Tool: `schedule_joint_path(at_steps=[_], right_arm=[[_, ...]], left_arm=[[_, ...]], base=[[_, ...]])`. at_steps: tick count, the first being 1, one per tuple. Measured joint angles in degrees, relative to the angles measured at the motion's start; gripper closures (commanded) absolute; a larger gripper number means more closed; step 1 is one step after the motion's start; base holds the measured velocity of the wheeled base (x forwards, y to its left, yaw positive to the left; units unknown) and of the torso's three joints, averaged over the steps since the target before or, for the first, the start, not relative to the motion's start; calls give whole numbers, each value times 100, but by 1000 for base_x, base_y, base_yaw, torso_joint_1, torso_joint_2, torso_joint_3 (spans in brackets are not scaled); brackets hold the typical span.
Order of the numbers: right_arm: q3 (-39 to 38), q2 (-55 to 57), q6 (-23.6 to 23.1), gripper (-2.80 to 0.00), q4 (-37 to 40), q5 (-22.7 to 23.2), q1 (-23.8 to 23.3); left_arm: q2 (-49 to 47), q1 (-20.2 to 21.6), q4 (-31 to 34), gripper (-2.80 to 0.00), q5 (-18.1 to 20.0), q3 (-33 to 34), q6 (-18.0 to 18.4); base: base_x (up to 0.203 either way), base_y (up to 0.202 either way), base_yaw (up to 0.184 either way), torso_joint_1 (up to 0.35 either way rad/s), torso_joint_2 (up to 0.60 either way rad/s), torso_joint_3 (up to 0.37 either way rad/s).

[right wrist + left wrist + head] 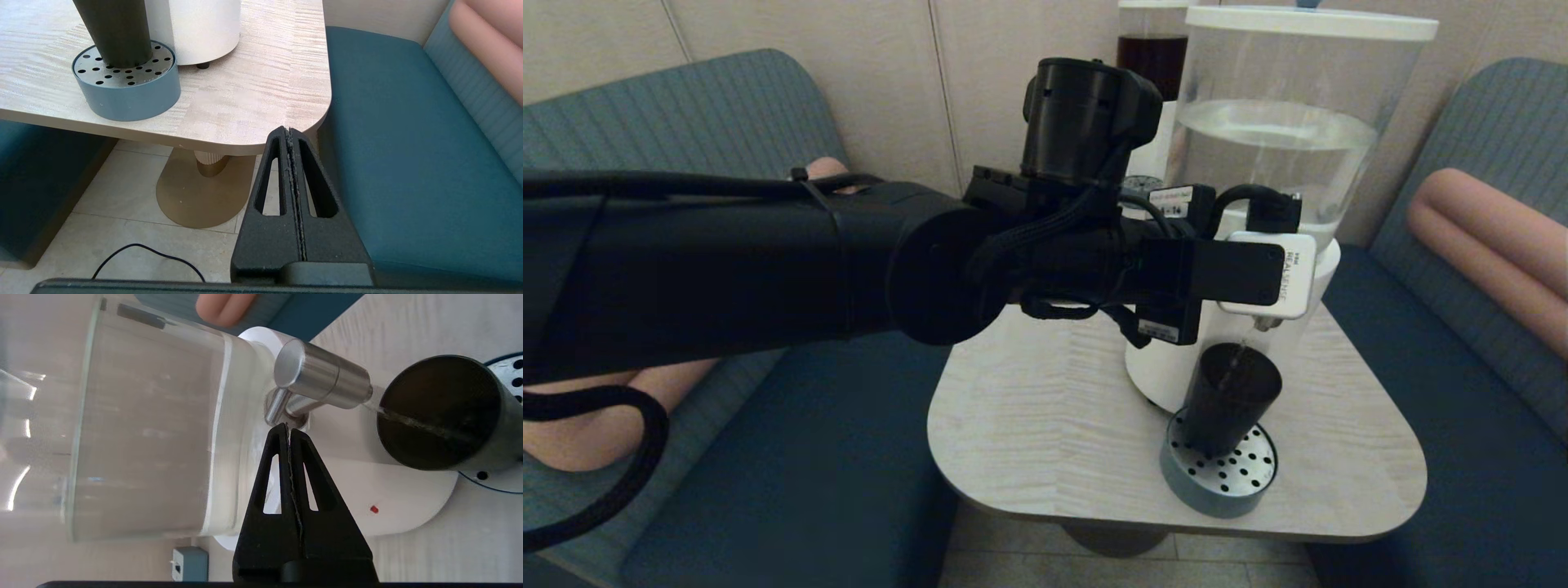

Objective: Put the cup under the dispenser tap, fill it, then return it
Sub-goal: Turn off the faucet

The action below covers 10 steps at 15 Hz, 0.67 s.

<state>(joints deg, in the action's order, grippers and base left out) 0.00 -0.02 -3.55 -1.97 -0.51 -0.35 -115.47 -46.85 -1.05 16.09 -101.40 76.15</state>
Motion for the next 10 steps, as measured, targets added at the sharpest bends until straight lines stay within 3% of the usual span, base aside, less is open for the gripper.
schedule_joint_path(at_steps=[10], right_arm=[[0,0,-2,0,-1,-1,0]], left_arm=[[-200,-1,-18,0,-2,-210,46]], base=[[0,0,0,0,0,0]])
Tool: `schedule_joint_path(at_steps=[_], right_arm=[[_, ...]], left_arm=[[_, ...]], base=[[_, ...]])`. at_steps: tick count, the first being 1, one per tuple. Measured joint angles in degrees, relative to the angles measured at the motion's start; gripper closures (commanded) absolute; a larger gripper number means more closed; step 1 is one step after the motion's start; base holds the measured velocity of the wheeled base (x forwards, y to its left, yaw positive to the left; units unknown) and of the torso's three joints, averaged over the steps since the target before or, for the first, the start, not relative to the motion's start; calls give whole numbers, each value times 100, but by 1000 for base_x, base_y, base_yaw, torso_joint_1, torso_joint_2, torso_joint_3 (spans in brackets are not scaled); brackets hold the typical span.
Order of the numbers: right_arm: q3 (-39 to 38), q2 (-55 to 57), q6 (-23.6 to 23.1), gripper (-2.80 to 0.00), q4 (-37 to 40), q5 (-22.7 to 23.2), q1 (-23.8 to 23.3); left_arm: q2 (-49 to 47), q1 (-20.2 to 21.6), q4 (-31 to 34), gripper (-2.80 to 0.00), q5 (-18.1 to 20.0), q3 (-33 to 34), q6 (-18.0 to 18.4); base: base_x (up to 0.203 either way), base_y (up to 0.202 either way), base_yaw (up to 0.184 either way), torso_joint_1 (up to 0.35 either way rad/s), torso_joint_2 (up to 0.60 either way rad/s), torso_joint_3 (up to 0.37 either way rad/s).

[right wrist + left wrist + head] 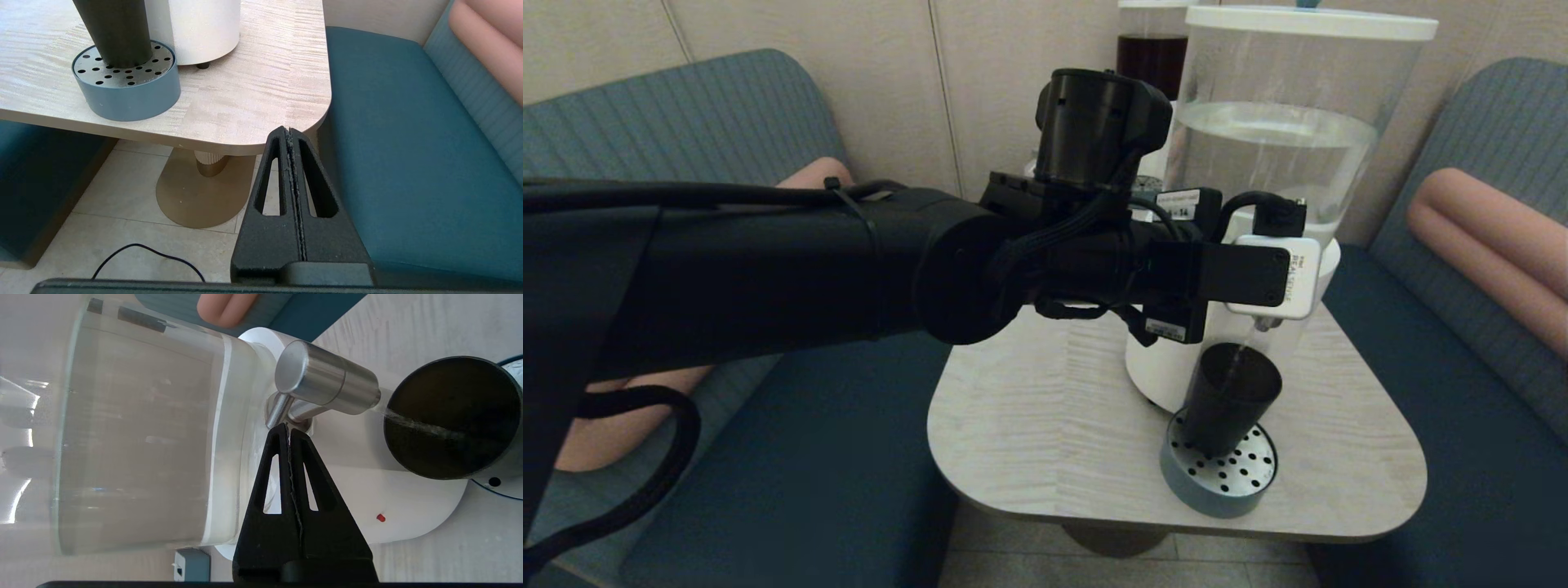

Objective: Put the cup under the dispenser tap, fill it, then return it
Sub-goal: Turn off the faucet

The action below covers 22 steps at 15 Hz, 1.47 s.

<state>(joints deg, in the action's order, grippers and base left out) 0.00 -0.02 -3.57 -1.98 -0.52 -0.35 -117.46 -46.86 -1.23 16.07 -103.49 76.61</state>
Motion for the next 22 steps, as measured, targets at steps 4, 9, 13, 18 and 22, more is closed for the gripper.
schedule_joint_path(at_steps=[4,9,13,18,22], right_arm=[[0,0,0,0,-2,-2,0],[0,0,2,0,-2,-1,0],[0,0,2,0,-2,0,0],[0,0,2,0,-2,0,0],[0,0,2,0,-1,0,0]], left_arm=[[-64,1,-4,0,2,-47,50],[-164,3,-4,0,0,-200,50],[-224,1,0,0,2,-302,50],[-356,1,0,0,2,-505,50],[-471,3,13,0,0,-644,56]], base=[[0,0,0,0,0,0],[0,0,0,0,0,0],[0,0,0,0,0,0],[0,0,0,0,0,0],[0,0,0,0,0,0]])
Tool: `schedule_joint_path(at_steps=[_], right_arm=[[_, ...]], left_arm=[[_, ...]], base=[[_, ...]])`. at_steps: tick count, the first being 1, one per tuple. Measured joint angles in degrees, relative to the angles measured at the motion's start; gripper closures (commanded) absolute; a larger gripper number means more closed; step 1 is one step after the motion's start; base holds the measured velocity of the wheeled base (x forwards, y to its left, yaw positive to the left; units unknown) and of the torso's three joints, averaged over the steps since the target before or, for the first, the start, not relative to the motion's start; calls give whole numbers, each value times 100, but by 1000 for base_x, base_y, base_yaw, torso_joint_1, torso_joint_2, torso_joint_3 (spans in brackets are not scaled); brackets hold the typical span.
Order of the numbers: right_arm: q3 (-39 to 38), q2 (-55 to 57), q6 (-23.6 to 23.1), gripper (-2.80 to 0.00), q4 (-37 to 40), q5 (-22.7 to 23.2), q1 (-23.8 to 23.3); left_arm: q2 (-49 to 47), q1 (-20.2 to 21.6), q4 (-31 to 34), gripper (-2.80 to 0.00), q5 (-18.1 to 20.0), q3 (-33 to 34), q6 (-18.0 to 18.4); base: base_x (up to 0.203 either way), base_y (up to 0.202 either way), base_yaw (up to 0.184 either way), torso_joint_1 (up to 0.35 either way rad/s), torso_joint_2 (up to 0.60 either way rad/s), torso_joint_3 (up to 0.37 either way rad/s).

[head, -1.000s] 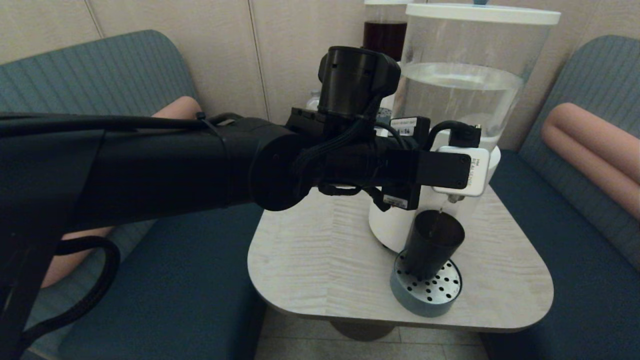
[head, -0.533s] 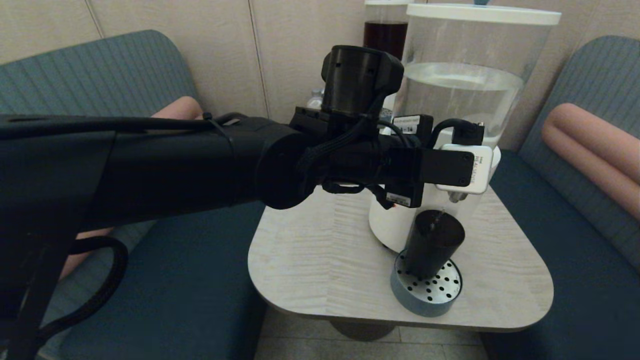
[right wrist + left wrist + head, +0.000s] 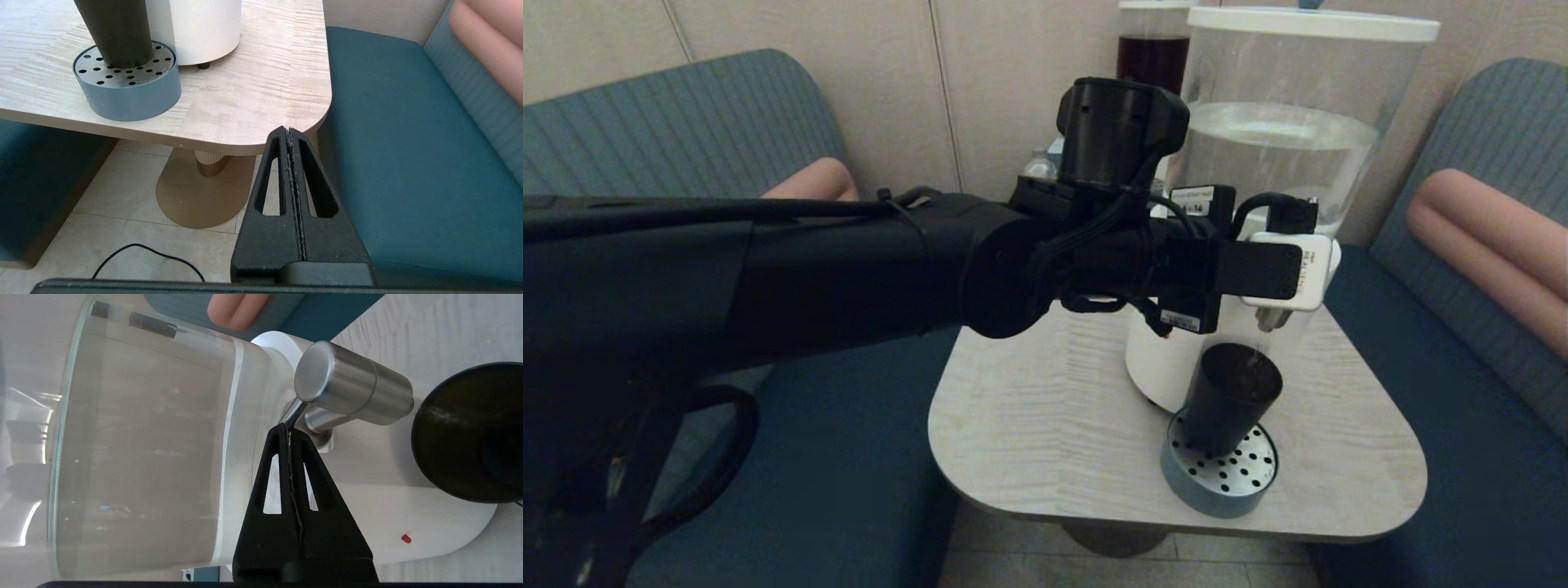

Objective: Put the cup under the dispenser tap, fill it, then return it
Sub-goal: Turn off the faucet

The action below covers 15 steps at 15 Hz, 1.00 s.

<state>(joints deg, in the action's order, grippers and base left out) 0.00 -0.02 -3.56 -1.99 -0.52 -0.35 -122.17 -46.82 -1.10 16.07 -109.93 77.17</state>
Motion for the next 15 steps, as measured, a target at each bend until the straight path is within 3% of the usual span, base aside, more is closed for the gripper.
schedule_joint_path(at_steps=[15], right_arm=[[0,0,1,0,-1,0,0]], left_arm=[[-172,-20,-16,0,0,-73,-5]], base=[[0,0,0,0,0,0]])
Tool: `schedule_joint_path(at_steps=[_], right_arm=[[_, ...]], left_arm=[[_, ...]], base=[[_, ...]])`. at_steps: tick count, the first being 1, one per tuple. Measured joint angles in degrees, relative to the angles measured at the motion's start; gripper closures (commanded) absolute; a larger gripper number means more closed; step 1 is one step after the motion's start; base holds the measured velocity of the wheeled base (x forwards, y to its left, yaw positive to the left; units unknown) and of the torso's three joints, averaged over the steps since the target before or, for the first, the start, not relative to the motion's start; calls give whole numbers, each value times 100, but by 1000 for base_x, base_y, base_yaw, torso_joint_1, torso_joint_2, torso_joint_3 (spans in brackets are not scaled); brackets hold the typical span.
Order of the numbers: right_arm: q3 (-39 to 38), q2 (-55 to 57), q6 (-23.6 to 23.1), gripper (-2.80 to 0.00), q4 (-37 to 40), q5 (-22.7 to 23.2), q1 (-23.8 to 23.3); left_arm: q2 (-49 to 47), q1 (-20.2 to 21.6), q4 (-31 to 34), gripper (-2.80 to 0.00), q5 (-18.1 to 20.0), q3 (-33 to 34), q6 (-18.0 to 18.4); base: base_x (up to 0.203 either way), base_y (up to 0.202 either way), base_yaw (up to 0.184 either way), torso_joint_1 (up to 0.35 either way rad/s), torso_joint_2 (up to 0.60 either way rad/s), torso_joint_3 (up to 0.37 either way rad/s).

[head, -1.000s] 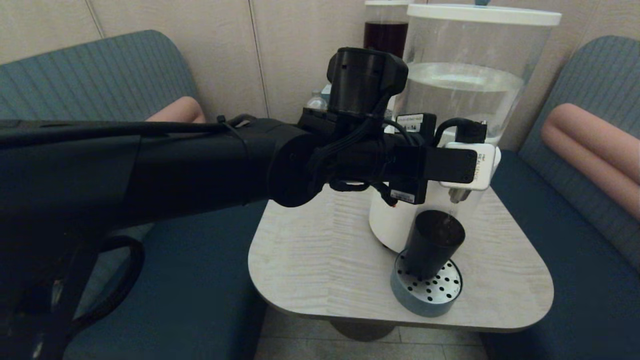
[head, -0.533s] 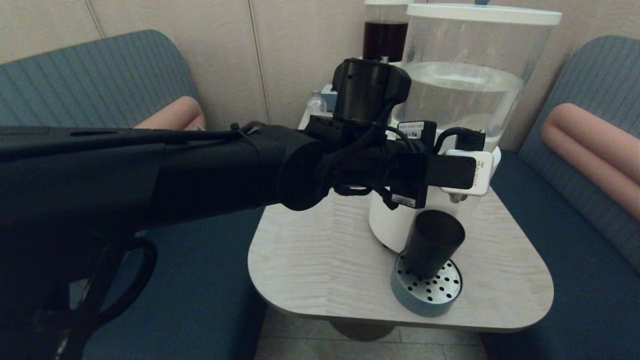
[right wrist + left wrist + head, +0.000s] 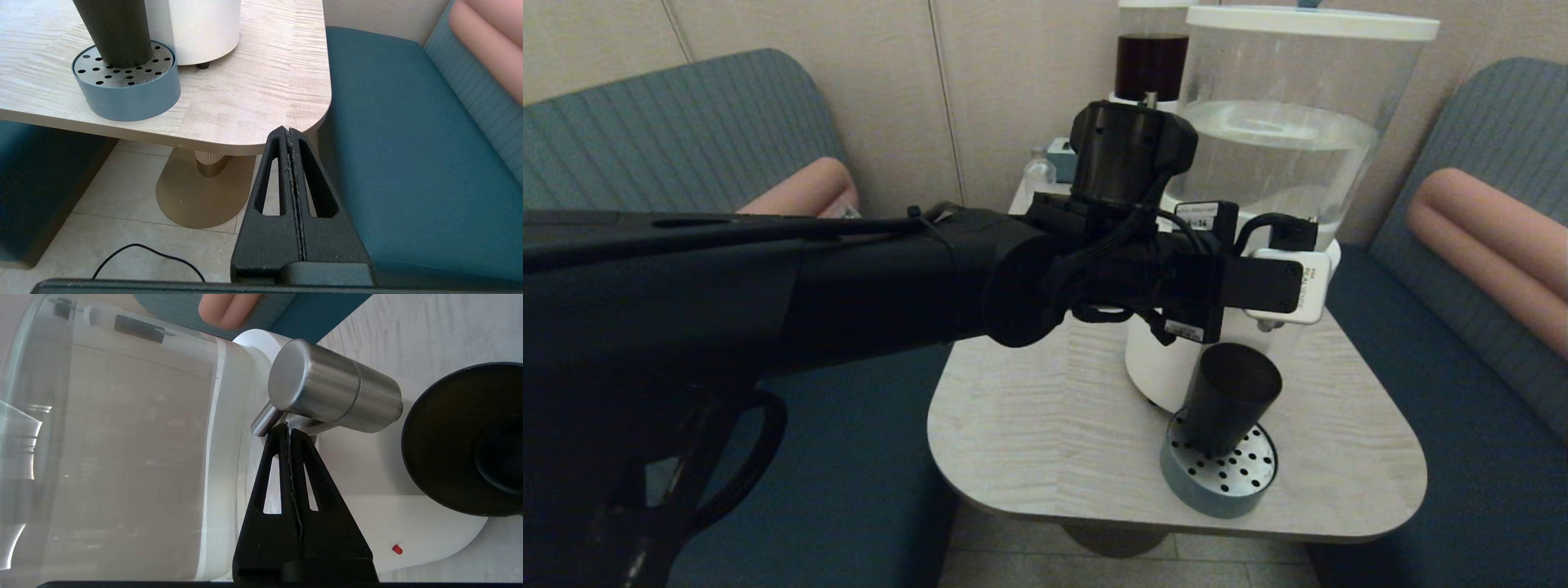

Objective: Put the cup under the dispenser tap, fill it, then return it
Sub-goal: Turn off the faucet, then place the cup next to the water dispenser

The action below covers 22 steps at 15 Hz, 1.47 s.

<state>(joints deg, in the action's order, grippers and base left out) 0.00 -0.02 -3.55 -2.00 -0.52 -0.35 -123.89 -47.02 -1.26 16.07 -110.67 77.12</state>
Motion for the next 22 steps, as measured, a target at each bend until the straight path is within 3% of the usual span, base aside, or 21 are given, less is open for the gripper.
schedule_joint_path(at_steps=[6,8,10,13,16,17,19,21,22], right_arm=[[0,0,-1,0,1,1,2],[0,0,0,0,1,1,0],[0,0,0,0,3,0,0],[0,0,0,0,3,0,0],[0,0,-2,0,1,1,0],[0,0,-2,0,1,0,0],[0,0,-2,0,1,0,2],[0,0,-2,0,2,1,0],[0,0,-2,0,3,1,0]], left_arm=[[479,27,352,0,-39,73,-204],[861,48,746,0,-87,165,-626],[1366,69,988,0,-233,451,-1276],[2322,97,1200,0,-387,1051,-3008],[3419,225,1699,0,-261,1583,-5320],[3802,354,1869,0,-49,1845,-6049],[4620,961,2011,0,799,2711,-7411],[5247,1603,1794,0,1700,3768,-8155],[5492,1843,1464,0,2099,4440,-8295]], base=[[0,0,0,0,0,0],[0,0,0,0,0,0],[0,0,0,0,0,0],[0,0,0,0,0,0],[0,0,0,0,0,0],[0,0,0,0,0,0],[0,0,0,0,0,0],[0,0,0,0,0,0],[0,0,0,0,0,0]])
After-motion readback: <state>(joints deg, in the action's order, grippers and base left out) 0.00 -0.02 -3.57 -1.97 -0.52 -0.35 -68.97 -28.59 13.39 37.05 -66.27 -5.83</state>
